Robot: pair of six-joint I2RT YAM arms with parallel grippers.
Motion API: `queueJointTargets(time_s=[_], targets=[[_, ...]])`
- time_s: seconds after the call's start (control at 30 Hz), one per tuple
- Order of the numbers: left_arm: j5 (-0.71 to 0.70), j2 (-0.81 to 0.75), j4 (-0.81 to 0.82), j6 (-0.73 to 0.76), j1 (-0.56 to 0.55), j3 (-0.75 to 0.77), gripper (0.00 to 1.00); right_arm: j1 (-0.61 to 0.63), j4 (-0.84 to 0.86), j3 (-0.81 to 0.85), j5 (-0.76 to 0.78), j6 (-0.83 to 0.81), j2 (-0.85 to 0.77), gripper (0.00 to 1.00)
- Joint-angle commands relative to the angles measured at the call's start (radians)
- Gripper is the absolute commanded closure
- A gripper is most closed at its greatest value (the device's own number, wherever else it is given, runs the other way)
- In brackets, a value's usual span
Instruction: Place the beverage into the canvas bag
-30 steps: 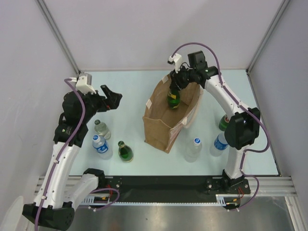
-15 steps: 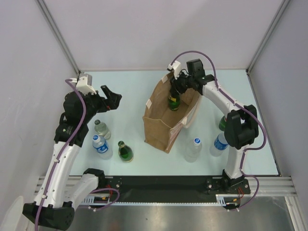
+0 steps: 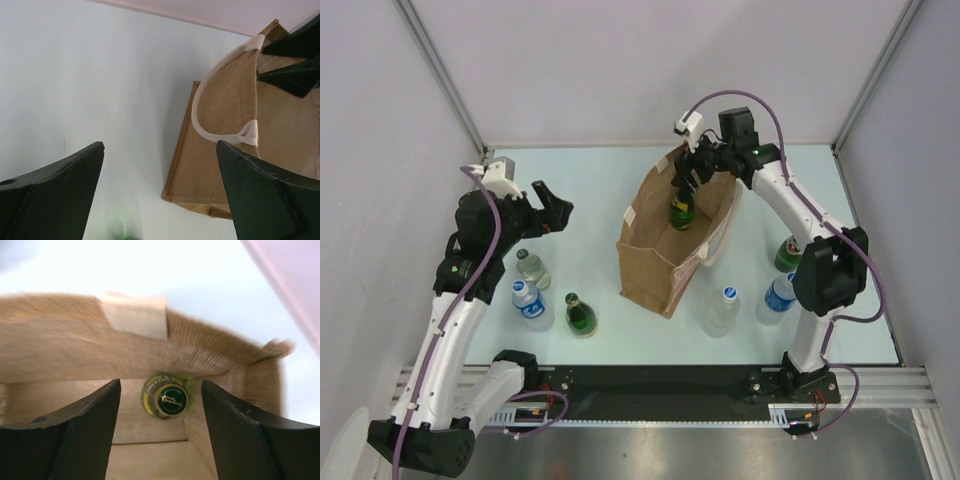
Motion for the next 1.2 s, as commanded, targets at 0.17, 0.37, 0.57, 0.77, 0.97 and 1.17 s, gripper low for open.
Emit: queueJointTargets(time_s=[0.17, 0.37, 0.57, 0.77, 0.97, 1.17], targets=[[-0.124, -0.023, -0.119, -0.021, 0.005, 0.053, 0.0, -0.082, -0.309, 0.242, -0.249, 0.008, -0.158, 0.26], [-0.271, -0.067, -0.199, -0.06, 0.005, 0.028, 0.0, -0.205, -0.295, 0.11, -0.249, 0.046, -0.313, 0.22], [-0.455, -0.046, -0.313, -0.1, 0.005, 0.05, 0.02, -0.335, -0.313, 0.01, -0.245, 0.04, -0.419, 0.2], [-0.523, 0.028, -0.403, -0.148, 0.028, 0.054, 0.13, -0.435, -0.267, -0.168, -0.254, 0.079, -0.52, 0.2], [-0.503, 0.104, -0.408, -0.15, 0.074, 0.059, 0.2, -0.444, -0.254, -0.221, -0.274, 0.094, -0.548, 0.2], [-0.442, 0.173, -0.408, -0.136, 0.11, 0.031, 0.3, -0.444, -0.232, -0.231, -0.289, 0.12, -0.539, 0.2]])
